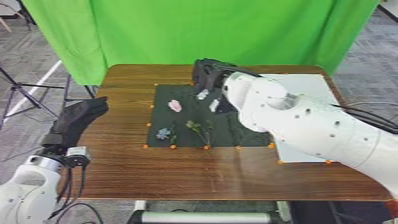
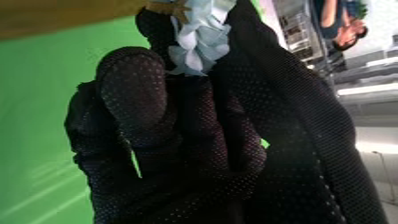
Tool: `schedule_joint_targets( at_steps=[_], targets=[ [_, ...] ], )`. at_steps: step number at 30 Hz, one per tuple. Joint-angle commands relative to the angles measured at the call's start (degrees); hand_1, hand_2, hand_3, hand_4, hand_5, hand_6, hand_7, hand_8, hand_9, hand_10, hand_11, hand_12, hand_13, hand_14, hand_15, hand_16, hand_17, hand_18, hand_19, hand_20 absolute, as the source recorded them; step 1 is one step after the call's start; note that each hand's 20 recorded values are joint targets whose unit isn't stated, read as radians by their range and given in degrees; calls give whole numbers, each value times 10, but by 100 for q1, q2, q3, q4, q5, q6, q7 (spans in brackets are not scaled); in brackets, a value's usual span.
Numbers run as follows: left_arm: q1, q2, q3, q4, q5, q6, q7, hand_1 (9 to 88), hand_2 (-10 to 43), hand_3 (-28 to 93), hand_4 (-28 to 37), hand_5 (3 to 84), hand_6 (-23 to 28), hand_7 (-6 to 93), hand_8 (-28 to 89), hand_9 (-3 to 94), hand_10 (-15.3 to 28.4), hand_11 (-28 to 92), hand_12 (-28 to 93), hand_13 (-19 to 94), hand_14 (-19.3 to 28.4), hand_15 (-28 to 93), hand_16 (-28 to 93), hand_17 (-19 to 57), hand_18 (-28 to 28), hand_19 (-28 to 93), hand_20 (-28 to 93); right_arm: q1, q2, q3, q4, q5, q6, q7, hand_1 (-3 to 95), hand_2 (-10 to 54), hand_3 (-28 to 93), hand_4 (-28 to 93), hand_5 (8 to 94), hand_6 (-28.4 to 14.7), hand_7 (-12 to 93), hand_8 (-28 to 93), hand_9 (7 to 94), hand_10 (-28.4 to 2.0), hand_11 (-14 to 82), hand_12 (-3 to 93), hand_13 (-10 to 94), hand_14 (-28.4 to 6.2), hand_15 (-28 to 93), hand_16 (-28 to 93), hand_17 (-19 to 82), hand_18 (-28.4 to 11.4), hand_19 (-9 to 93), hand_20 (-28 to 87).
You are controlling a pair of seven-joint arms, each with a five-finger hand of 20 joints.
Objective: Arrange flowers
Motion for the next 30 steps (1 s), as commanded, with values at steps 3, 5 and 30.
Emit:
schedule_joint_targets(
  at_steps=[3,5,30],
  targets=[
    [-90,-7,63,63,-12,-147,-112,283,-82,591,-187,449,31,129,-61,395,140,145,115,305,165,117,8,15,99,49,121,-384,-485,-73,350,-100,-116,130,637,-95,554,-157,787,-4,192,93,849,-113,75,437,716,-106,581,420,342,-236,705,640],
    [-119,-14,96,71,11,-165,-117,283,-82,591,-188,449,31,130,-61,394,141,144,114,305,165,117,8,15,99,49,120,-417,-558,-124,454,-121,-60,157,637,-95,554,-159,787,-4,192,93,847,-111,74,435,715,-107,581,421,341,-236,705,640],
    [-338,-3,366,167,-71,-59,37,250,-46,603,-209,454,38,125,-59,402,145,152,115,309,169,122,5,18,98,54,121,-505,-1141,-201,1021,-160,215,285,624,-95,564,-159,777,1,199,96,837,-107,60,409,701,-110,577,422,330,-233,697,636]
  ],
)
